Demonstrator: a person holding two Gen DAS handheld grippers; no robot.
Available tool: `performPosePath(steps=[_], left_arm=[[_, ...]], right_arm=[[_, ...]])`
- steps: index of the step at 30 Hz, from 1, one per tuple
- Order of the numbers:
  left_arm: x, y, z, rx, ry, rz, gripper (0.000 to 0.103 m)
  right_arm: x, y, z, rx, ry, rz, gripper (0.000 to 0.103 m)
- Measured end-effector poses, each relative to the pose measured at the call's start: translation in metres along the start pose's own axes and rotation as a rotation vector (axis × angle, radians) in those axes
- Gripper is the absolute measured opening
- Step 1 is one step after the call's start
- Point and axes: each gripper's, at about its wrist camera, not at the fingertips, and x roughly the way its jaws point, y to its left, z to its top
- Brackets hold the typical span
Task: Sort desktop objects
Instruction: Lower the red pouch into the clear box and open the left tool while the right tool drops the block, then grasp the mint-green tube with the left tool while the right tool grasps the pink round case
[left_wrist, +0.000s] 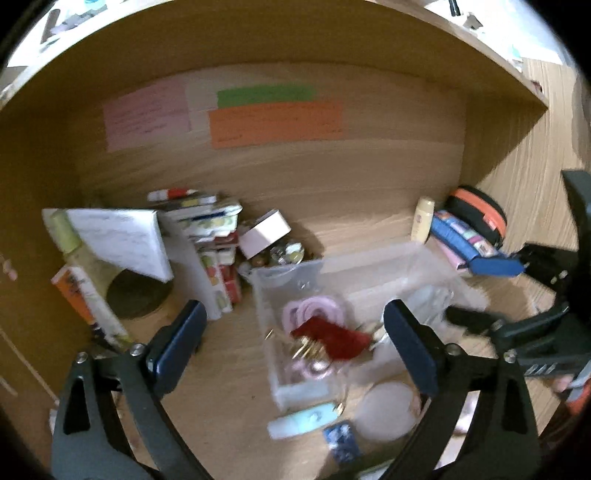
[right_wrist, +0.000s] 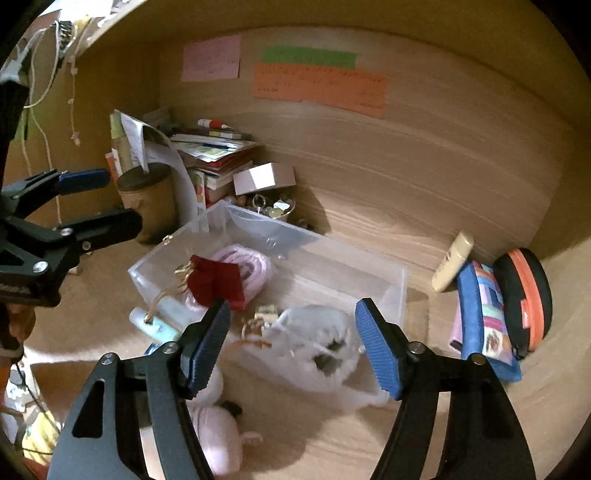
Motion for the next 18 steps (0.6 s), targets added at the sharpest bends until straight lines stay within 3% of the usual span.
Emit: performPosePath(steps=[8, 15, 18], left_arm=[[-0.001, 0.019, -0.039, 0.005, 0.085, 0.059, 0.099], [0.027, 0.042, -0.075, -0.089, 0.270, -0.002, 0.099], [0.036, 0.045, -0.086, -0.122, 0.317, -0.022, 0.099]], right_arm=[[-0.016, 0.001, -0.030, 0.010, 0.038, 0.055, 0.067], [0.005, 0.015, -0.060, 0.013, 0.181, 0.156, 0.067], [0.007, 0.017, -0.064, 0.037, 0.190, 0.211, 0.067]])
